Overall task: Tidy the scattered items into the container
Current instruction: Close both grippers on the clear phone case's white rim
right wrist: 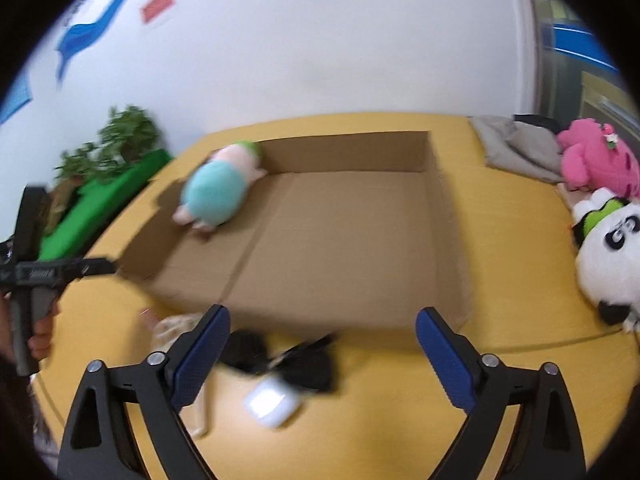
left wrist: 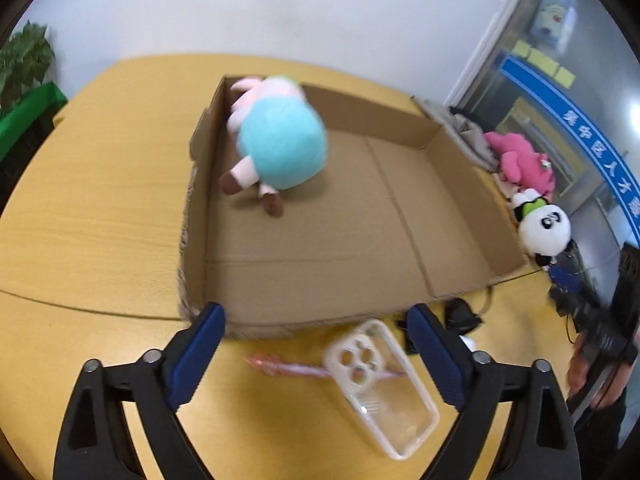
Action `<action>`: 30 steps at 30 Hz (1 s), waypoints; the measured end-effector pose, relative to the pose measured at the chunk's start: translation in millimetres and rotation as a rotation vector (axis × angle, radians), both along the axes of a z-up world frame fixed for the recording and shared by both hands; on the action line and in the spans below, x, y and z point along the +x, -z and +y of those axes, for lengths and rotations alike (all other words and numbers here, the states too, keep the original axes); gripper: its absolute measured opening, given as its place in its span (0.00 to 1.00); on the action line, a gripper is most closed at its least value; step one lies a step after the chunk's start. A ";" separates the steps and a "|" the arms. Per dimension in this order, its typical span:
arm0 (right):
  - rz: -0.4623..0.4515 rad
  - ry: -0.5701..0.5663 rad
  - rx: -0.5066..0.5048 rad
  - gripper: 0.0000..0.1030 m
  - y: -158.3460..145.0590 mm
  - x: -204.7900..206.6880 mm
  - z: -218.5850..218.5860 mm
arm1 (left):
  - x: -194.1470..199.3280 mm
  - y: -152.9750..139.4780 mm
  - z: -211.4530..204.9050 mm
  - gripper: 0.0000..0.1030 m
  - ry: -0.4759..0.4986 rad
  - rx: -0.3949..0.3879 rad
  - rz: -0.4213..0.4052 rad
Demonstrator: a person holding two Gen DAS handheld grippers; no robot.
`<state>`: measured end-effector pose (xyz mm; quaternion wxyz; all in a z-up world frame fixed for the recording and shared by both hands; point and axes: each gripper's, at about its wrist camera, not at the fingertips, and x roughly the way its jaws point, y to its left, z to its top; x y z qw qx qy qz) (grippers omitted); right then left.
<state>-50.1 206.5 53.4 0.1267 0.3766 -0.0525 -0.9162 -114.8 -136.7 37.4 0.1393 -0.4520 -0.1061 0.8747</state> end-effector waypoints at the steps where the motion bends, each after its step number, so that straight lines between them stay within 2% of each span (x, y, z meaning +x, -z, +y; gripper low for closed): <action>1: -0.011 -0.030 -0.010 0.94 7.1 7.3 -10.6 | 7.3 -0.4 4.3 0.95 -0.001 0.009 0.005; 8: -0.074 -0.212 -0.068 0.94 59.3 31.0 -77.4 | 31.4 35.0 26.8 0.96 -0.080 0.128 -0.090; 13: -0.080 -0.240 -0.138 0.94 73.9 22.7 -77.5 | 34.6 63.8 34.5 0.95 -0.135 0.162 -0.179; 18: -0.128 -0.264 -0.197 0.94 92.1 14.1 -75.2 | 28.9 82.8 44.6 0.93 -0.161 0.194 -0.243; 21: -0.132 -0.269 -0.198 0.94 96.0 14.0 -76.4 | 25.2 89.6 49.7 0.88 -0.150 0.246 -0.254; 23: -0.127 -0.267 -0.182 0.94 97.0 13.0 -77.5 | 22.3 95.7 53.6 0.81 -0.141 0.271 -0.267; 28: -0.125 -0.248 -0.128 0.94 97.5 13.1 -85.6 | 18.1 102.1 59.1 0.74 -0.097 0.310 -0.267; 30: -0.140 -0.249 -0.114 0.94 100.2 14.0 -92.5 | 17.9 104.6 59.0 0.66 -0.074 0.328 -0.261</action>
